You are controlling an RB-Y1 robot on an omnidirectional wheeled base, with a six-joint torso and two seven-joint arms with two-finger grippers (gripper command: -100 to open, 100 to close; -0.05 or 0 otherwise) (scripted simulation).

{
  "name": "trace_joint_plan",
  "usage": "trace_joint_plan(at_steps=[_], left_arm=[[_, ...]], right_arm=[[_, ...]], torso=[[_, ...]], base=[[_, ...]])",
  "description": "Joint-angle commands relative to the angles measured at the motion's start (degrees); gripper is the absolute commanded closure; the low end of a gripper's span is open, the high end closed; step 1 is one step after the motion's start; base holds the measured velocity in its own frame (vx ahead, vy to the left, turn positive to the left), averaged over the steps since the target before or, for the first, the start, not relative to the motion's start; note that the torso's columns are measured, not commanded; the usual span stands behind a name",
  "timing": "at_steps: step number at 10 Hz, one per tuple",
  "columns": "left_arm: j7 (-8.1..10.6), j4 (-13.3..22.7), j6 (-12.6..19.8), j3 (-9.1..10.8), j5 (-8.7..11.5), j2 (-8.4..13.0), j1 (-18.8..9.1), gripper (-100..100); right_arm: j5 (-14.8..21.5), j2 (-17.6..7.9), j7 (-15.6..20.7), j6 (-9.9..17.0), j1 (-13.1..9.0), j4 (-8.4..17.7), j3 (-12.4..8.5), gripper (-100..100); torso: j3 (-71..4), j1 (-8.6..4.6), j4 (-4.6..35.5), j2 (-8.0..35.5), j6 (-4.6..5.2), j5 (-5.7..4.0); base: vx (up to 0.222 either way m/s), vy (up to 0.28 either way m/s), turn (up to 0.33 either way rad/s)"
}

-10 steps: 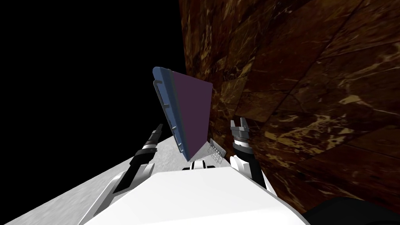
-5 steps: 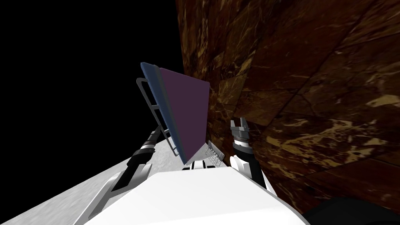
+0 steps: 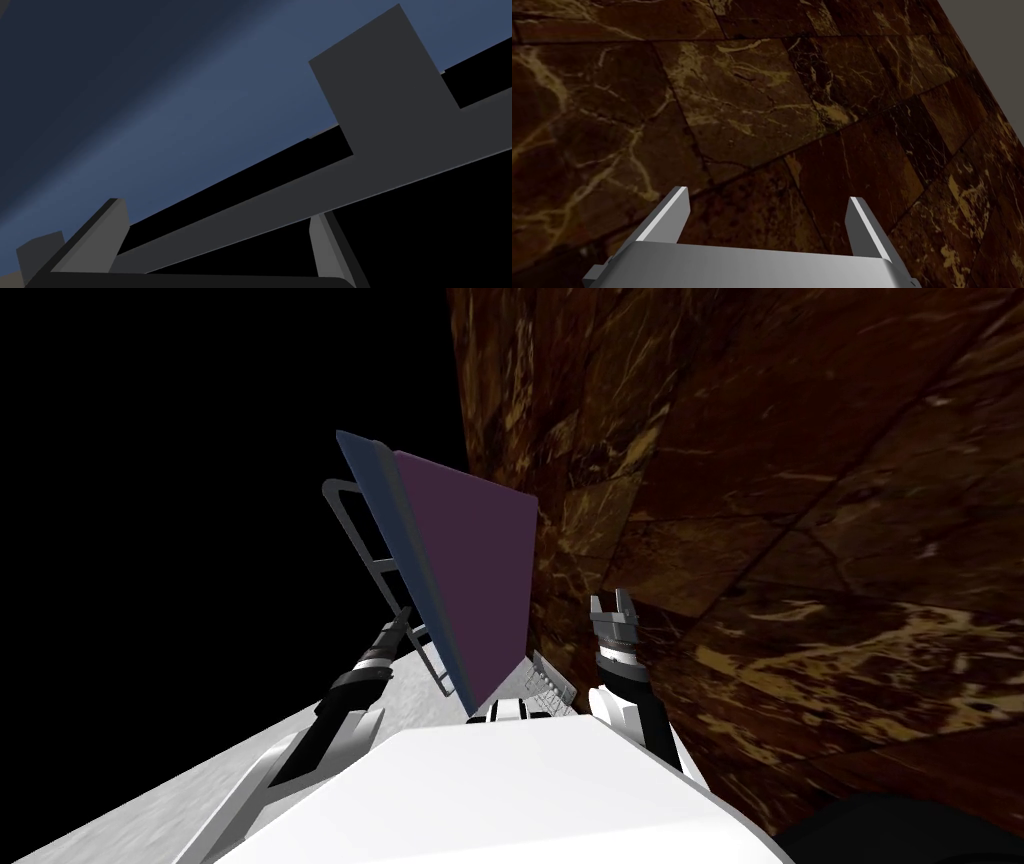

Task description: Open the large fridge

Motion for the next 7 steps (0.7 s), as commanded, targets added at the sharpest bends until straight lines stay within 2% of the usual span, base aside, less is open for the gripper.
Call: trace_joint_plan(at_steps=[1, 2, 3, 4, 7], left_arm=[[-0.19, 2.9, -2.0, -0.31, -0.3, -0.4, -1.1, 100], [-0.26, 2.0, -1.6, 0.25, -0.3, 0.1, -1.4, 100], [0.17, 2.0, -2.0, -0.23, 0.2, 1.4, -1.4, 100], [0.17, 2.0, -2.0, -0.23, 0.2, 1.4, -1.4, 100], [1.14, 1.6, -2.5, -1.48, 1.2, 3.9, -1.0, 100]], right_arm=[[0.0, 0.0, 0.0, 0.0, 0.0, 0.0, 0.0, 0], [0.0, 0.0, 0.0, 0.0, 0.0, 0.0, 0.0, 0], [0.0, 0.0, 0.0, 0.0, 0.0, 0.0, 0.0, 0], [0.0, 0.0, 0.0, 0.0, 0.0, 0.0, 0.0, 0], [0.0, 0.0, 0.0, 0.0, 0.0, 0.0, 0.0, 0]], torso=[[0.2, 0.02, 0.0, 0.2, -0.01, 0.15], [0.4, 0.02, -0.1, 0.5, -0.12, 0.32], [0.4, -0.03, 0.0, 0.5, -0.18, 0.22], [0.4, 0.37, 0.2, 0.5, -0.1, 0.13], [-0.1, 0.1, 0.2, 0.0, -0.02, -0.1]], base=[[-0.095, -0.002, 0.018], [-0.026, 0.004, -0.021], [-0.07, 0.15, -0.093], [-0.072, 0.189, -0.072], [-0.097, 0.243, -0.059]])
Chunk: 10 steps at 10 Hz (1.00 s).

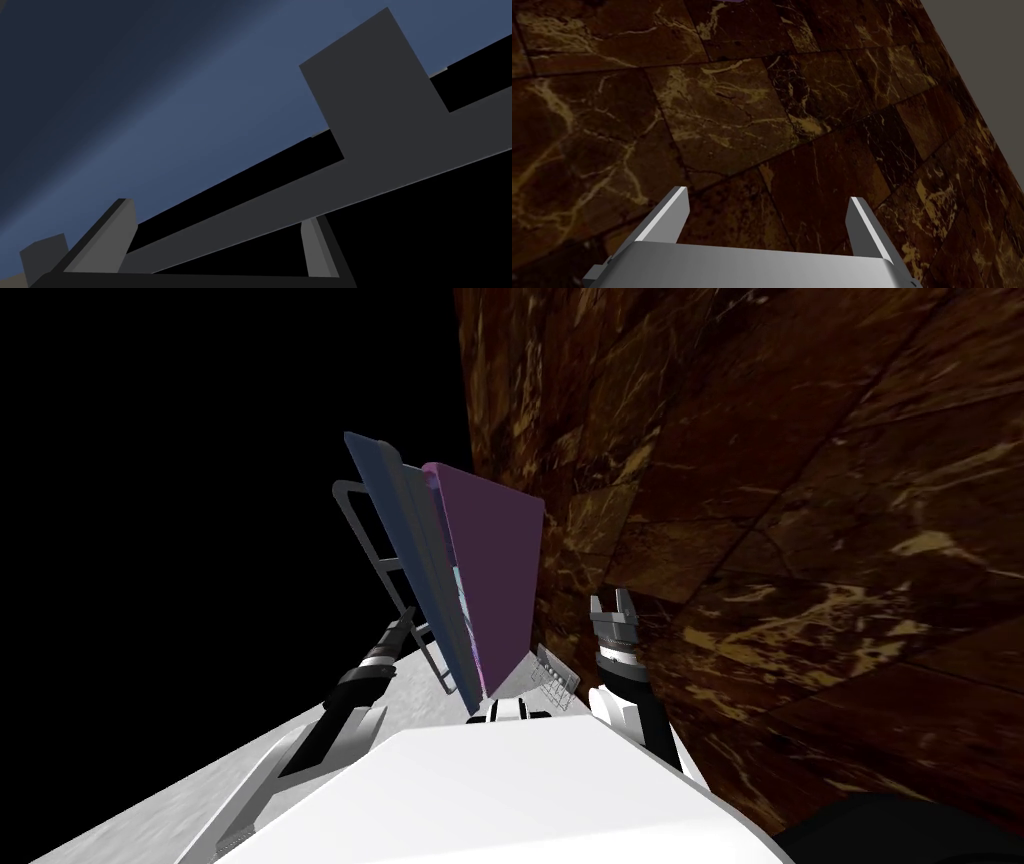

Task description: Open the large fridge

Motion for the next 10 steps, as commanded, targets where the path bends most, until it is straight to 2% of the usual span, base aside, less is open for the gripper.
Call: trace_joint_plan(at_steps=[1, 2, 4, 7, 9, 10], left_arm=[[1.29, -0.8, -0.8, -1.21, 1.2, 2.6, 0.3, 100], [1.29, -0.8, -0.8, -1.21, 1.2, 2.6, 0.3, 100], [2.26, -1.2, -1.3, -2.46, 2.2, 5.1, 0.7, 100], [2.74, -1.4, -1.6, -3.09, 2.7, 6.3, 0.9, 100], [3.71, -1.8, -2.1, -4.34, 3.7, 8.8, 1.2, 100], [3.71, -1.8, -2.1, -4.34, 3.7, 8.8, 1.2, 100]], right_arm=[[0.0, 0.0, 0.0, 0.0, 0.0, 0.0, 0.0, 0], [0.0, 0.0, 0.0, 0.0, 0.0, 0.0, 0.0, 0], [0.0, 0.0, 0.0, 0.0, 0.0, 0.0, 0.0, 0], [0.0, 0.0, 0.0, 0.0, 0.0, 0.0, 0.0, 0], [0.0, 0.0, 0.0, 0.0, 0.0, 0.0, 0.0, 0], [0.0, 0.0, 0.0, 0.0, 0.0, 0.0, 0.0, 0]], torso=[[-0.1, 0.02, 0.0, -0.2, 0.12, -0.08], [-0.3, 0.21, 0.0, -0.4, 0.23, -0.1], [-0.3, -0.31, 0.0, -0.4, 0.29, -0.2], [-0.1, -0.15, 0.1, -0.1, 0.17, -0.14], [0.1, -0.12, 0.0, 0.1, 0.1, -0.03], [0.1, -0.05, 0.1, 0.2, 0.13, -0.04]], base=[[-0.11, 0.337, -0.116], [-0.12, 0.285, -0.053], [-0.135, 0.249, -0.113], [-0.114, 0.263, -0.065], [-0.133, 0.306, -0.11], [-0.086, 0.284, -0.063]])
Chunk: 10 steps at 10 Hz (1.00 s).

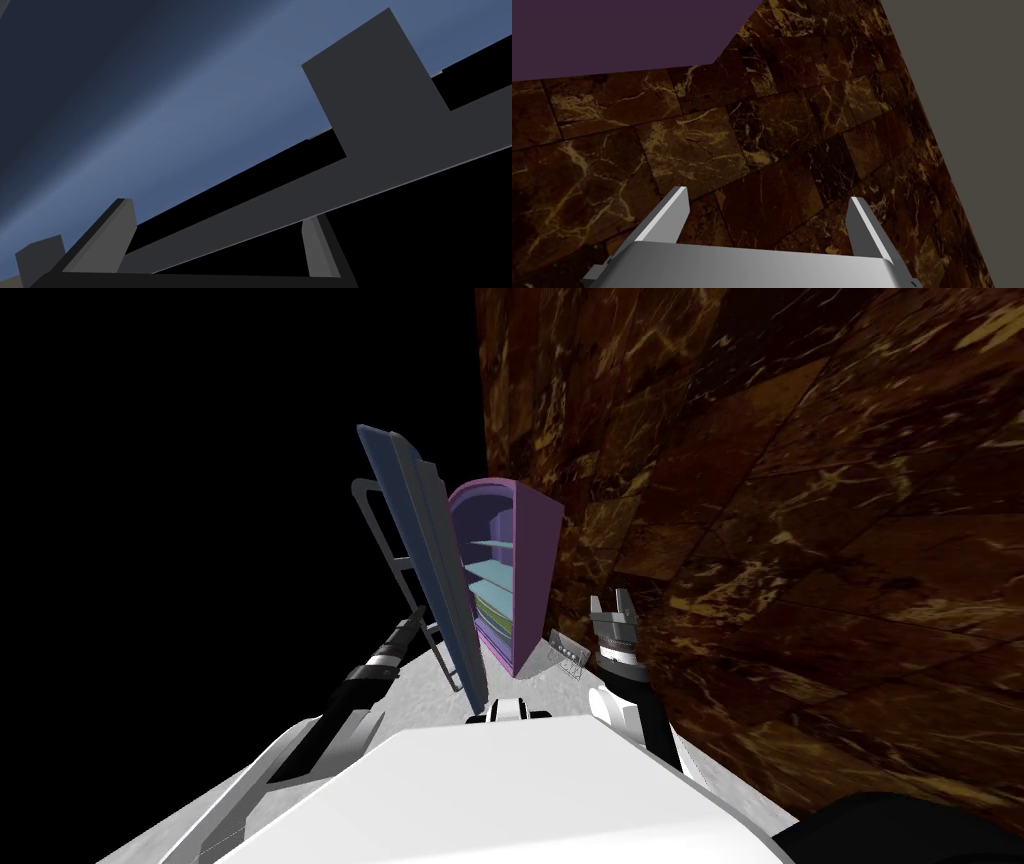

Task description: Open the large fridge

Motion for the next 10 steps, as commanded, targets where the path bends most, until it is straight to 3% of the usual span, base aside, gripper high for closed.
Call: trace_joint_plan(at_steps=[1, 2, 3, 5, 10], left_arm=[[1.1, -0.8, -0.6, -0.92, 1.0, 1.9, -0.2, 100], [0.28, -0.2, -0.1, -0.87, 0.3, 1.3, -0.3, 100], [0.49, -0.4, -0.7, -1.52, 0.6, 2.4, -0.2, 100], [0.79, -0.7, -1.2, -2.24, 0.9, 3.4, 0.0, 100], [1.97, -1.7, -3.5, -5.13, 2.1, 7.4, 0.9, 100]], right_arm=[[0.0, 0.0, 0.0, 0.0, 0.0, 0.0, 0.0, 0], [0.0, 0.0, 0.0, 0.0, 0.0, 0.0, 0.0, 0], [0.0, 0.0, 0.0, 0.0, 0.0, 0.0, 0.0, 0], [0.0, 0.0, 0.0, 0.0, 0.0, 0.0, 0.0, 0], [0.0, 0.0, 0.0, 0.0, 0.0, 0.0, 0.0, 0]], torso=[[-0.1, -0.15, 0.0, -0.1, -0.11, -0.03], [0.0, -0.17, 0.0, 0.1, -0.13, -0.02], [0.1, -0.64, -0.2, 0.0, -0.23, 0.0], [-0.2, 0.45, -0.1, -0.2, -0.01, 0.05], [-0.2, -0.62, -0.2, -0.2, -0.03, -0.07]], base=[[-0.138, 0.295, -0.083], [-0.064, 0.152, -0.051], [-0.02, 0.187, -0.114], [-0.055, 0.359, -0.11], [-0.073, 0.35, -0.082]])
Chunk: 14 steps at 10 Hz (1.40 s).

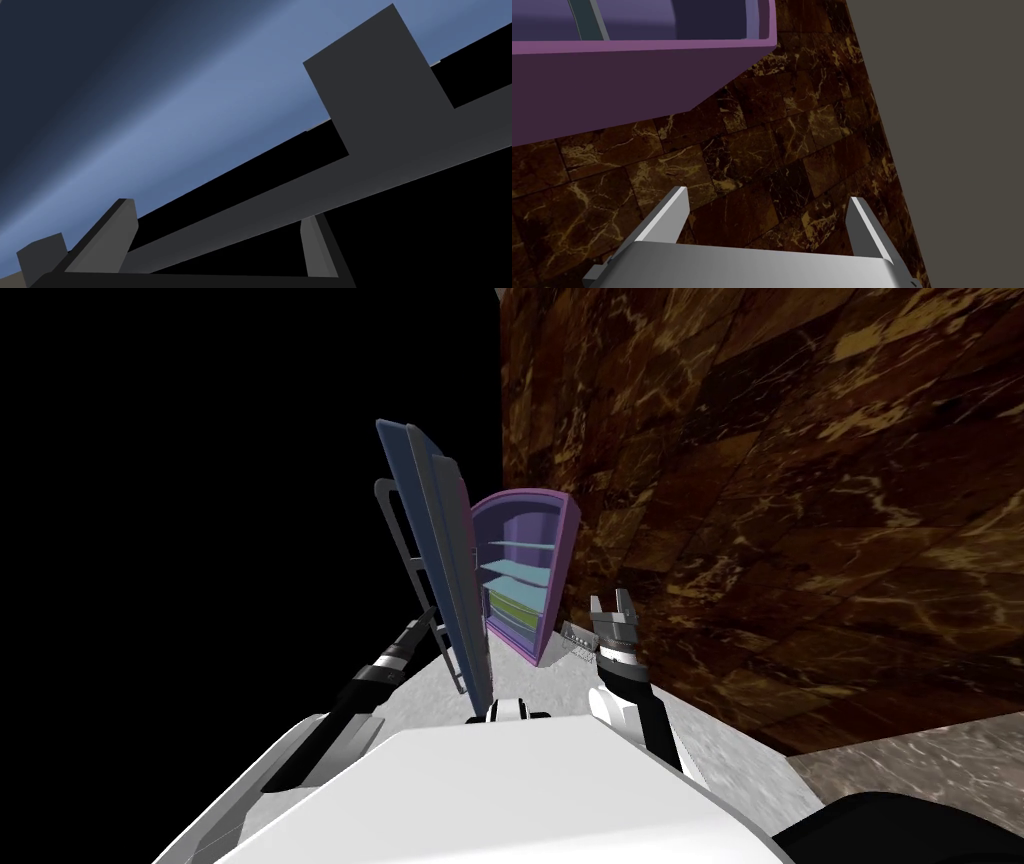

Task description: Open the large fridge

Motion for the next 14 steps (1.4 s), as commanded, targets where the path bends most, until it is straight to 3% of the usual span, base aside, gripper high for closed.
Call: trace_joint_plan(at_steps=[1, 6, 14], left_arm=[[0.76, -0.4, -0.9, -0.85, 0.6, 1.2, -0.2, 100], [1.65, -1.1, -2.6, -3.01, 1.5, 4.1, 0.4, 100], [1.94, -1.4, -3.1, -3.73, 1.8, 5.1, 0.6, 100]], right_arm=[[0.0, 0.0, 0.0, 0.0, 0.0, 0.0, 0.0, 0], [0.0, 0.0, 0.0, 0.0, 0.0, 0.0, 0.0, 0], [0.0, 0.0, 0.0, 0.0, 0.0, 0.0, 0.0, 0]], torso=[[0.1, -0.11, -0.1, 0.1, 0.19, -0.01], [0.5, -0.67, -0.2, 0.5, 0.38, 0.04], [1.0, -1.4, -0.4, 1.0, 0.43, 0.07]], base=[[-0.045, 0.236, -0.042], [-0.048, 0.236, -0.096], [-0.015, 0.105, -0.024]])
